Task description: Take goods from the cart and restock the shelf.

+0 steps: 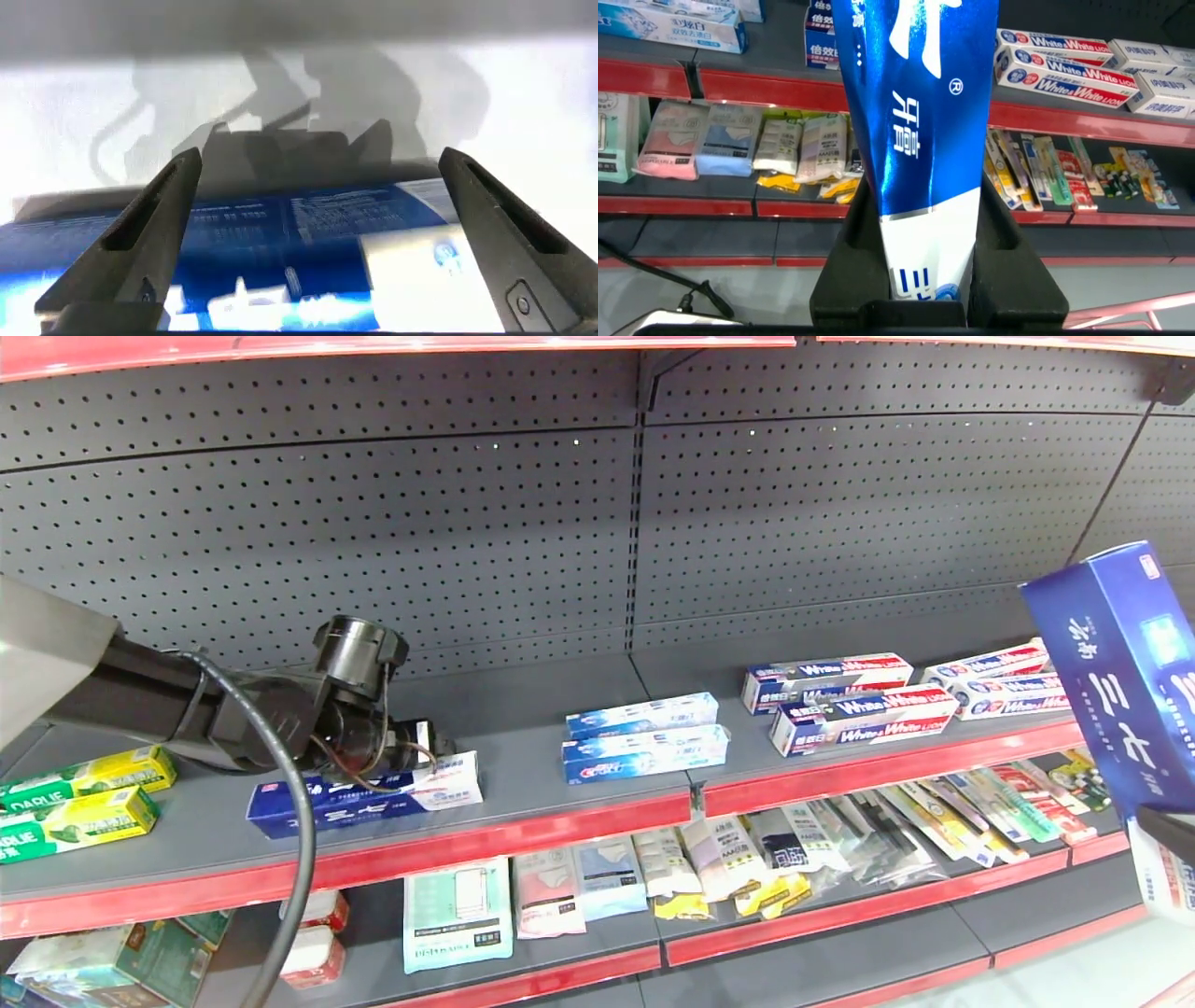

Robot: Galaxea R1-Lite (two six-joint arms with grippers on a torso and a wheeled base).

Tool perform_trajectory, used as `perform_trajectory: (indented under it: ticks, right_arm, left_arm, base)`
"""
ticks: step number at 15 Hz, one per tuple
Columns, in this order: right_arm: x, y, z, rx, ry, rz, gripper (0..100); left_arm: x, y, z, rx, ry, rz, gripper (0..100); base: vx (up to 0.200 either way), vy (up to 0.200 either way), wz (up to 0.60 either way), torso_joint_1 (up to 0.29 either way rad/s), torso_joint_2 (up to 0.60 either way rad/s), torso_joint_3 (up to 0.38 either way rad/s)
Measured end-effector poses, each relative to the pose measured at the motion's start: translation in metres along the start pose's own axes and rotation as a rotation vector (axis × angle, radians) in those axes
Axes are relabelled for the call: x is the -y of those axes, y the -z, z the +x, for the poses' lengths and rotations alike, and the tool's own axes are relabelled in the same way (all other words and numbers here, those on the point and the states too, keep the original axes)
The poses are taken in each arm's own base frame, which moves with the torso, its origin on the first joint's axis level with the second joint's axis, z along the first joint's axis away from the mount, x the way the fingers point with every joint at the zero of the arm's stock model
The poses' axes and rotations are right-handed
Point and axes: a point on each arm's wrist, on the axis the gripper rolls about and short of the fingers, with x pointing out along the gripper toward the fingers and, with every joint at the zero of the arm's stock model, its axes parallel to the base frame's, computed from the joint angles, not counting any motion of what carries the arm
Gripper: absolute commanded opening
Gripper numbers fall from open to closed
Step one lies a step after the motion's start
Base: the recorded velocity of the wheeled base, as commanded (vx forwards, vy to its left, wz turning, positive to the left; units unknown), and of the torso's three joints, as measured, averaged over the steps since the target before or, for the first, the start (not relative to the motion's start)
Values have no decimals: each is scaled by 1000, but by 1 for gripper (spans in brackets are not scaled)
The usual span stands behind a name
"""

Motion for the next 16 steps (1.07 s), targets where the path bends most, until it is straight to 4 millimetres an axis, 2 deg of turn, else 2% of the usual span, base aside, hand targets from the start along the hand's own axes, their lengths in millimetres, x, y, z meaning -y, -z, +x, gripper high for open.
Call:
perform_trajectory:
  ticks: [10, 13, 16]
  right_arm:
    - [-1, 3, -1, -6, -2, 0, 0]
    - [-1, 4, -1, -10, -4, 0, 0]
    - [-1, 4, 0, -12, -6, -1, 0]
  left_arm:
    - [-2, -2, -4, 22, 14, -12, 100]
    - [2, -11, -5, 104, 59, -27, 100]
    - [4, -9, -11, 91, 118, -19, 100]
  base:
    - [0, 0, 0, 0, 0, 0]
    - [0, 0, 0, 0, 0, 0]
    - [0, 0, 0, 0, 0, 0]
